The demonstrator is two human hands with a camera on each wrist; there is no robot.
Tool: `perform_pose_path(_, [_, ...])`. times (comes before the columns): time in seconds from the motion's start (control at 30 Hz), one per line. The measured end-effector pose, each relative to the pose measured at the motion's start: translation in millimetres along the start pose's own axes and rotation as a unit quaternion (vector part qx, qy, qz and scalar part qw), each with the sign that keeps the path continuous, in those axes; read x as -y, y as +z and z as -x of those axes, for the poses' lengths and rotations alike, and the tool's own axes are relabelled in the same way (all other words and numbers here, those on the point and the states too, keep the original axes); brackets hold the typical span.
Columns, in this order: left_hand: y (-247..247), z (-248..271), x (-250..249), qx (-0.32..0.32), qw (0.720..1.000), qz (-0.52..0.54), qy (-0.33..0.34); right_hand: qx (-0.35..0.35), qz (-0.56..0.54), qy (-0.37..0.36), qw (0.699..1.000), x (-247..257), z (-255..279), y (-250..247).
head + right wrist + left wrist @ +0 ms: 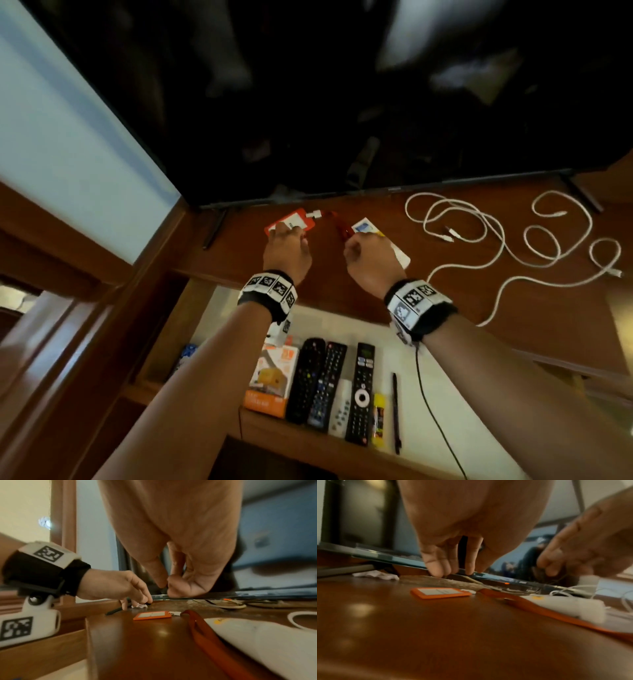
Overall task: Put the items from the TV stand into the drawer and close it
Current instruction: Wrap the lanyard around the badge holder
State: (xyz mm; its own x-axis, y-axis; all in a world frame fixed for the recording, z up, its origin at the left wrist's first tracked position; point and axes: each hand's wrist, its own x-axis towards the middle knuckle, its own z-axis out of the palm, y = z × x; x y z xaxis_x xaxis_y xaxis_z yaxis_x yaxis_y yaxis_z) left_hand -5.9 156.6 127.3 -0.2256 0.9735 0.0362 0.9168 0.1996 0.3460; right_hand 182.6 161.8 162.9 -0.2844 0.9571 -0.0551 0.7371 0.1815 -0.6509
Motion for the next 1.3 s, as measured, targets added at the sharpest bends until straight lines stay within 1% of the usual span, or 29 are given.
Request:
perform_pose_path(0.07, [-3, -21, 8, 0.043, 0.997, -0.066, -0.027, -0.002, 0.058, -0.020, 0.998, 11, -35, 8])
perform_pose_path(0.17, [1, -45, 19, 0.096, 0.988, -0.110, -0.041, 0.030, 0.173, -0.017, 0.984, 18, -74, 24])
perform_pose_path(0.27, [9, -56, 26, 0.105, 0.985, -0.131, -0.031, 0.057, 0.276, 0.009, 0.959, 17, -97, 38])
perform_pose_path(0.37, [15, -62, 35, 0.103, 0.985, -0.134, -0.024, 0.067, 0.324, 0.042, 0.943, 15, -112, 48])
perform_pose_path(0.43, [15, -62, 40, 0.108, 0.988, -0.108, -0.040, 0.061, 0.353, 0.043, 0.933, 14, -115, 52])
perform_pose_path(0.53, [10, -53, 47, 0.113, 0.990, -0.050, -0.061, 0.060, 0.381, 0.024, 0.922, 20, -110, 55])
perform_pose_path(0.6, [7, -40, 52, 0.101, 0.992, 0.013, -0.076, 0.049, 0.356, 0.005, 0.933, 25, -102, 54])
perform_pose_path(0.67, [3, -25, 59, 0.081, 0.982, 0.131, -0.106, 0.024, 0.296, -0.026, 0.955, 30, -92, 50])
perform_pose_path(0.73, [-4, -7, 67, 0.088, 0.960, 0.243, -0.106, -0.018, 0.184, -0.064, 0.981, 35, -79, 42])
perform_pose_path(0.8, [-21, 15, 69, 0.120, 0.921, 0.361, -0.078, -0.059, 0.051, -0.091, 0.993, 36, -66, 31])
perform_pose_path(0.83, [-35, 26, 66, 0.143, 0.897, 0.412, -0.065, -0.075, 0.000, -0.104, 0.992, 36, -60, 25])
perform_pose_path(0.9, [-64, 44, 55, 0.195, 0.849, 0.491, -0.029, -0.105, -0.065, -0.130, 0.984, 32, -47, 12])
perform_pose_path(0.97, [-90, 52, 37, 0.228, 0.803, 0.550, 0.017, -0.112, -0.126, -0.152, 0.974, 27, -37, 2])
perform_pose_path(1.03, [-112, 55, 11, 0.231, 0.768, 0.594, 0.063, -0.103, -0.177, -0.162, 0.965, 25, -21, -3])
perform_pose_path(1.07, [-119, 54, -3, 0.215, 0.758, 0.610, 0.079, -0.103, -0.183, -0.155, 0.965, 27, -11, -5])
perform_pose_path(1.1, [-125, 51, -16, 0.189, 0.759, 0.617, 0.085, -0.100, -0.180, -0.148, 0.967, 31, -1, -6])
perform_pose_path(1.13, [-128, 46, -27, 0.155, 0.774, 0.608, 0.084, -0.092, -0.172, -0.147, 0.970, 35, 10, -9])
perform_pose_path(1.17, [-131, 40, -37, 0.116, 0.803, 0.578, 0.081, -0.083, -0.164, -0.151, 0.971, 40, 20, -13])
perform_pose_path(1.23, [-137, 30, -51, 0.057, 0.876, 0.470, 0.092, -0.073, -0.135, -0.156, 0.976, 46, 40, -25])
perform_pose_path(1.27, [-139, 27, -56, 0.049, 0.907, 0.405, 0.108, -0.071, -0.112, -0.154, 0.979, 47, 49, -33])
perform_pose_path(1.3, [-142, 25, -60, 0.054, 0.930, 0.340, 0.129, -0.069, -0.084, -0.151, 0.983, 46, 55, -42])
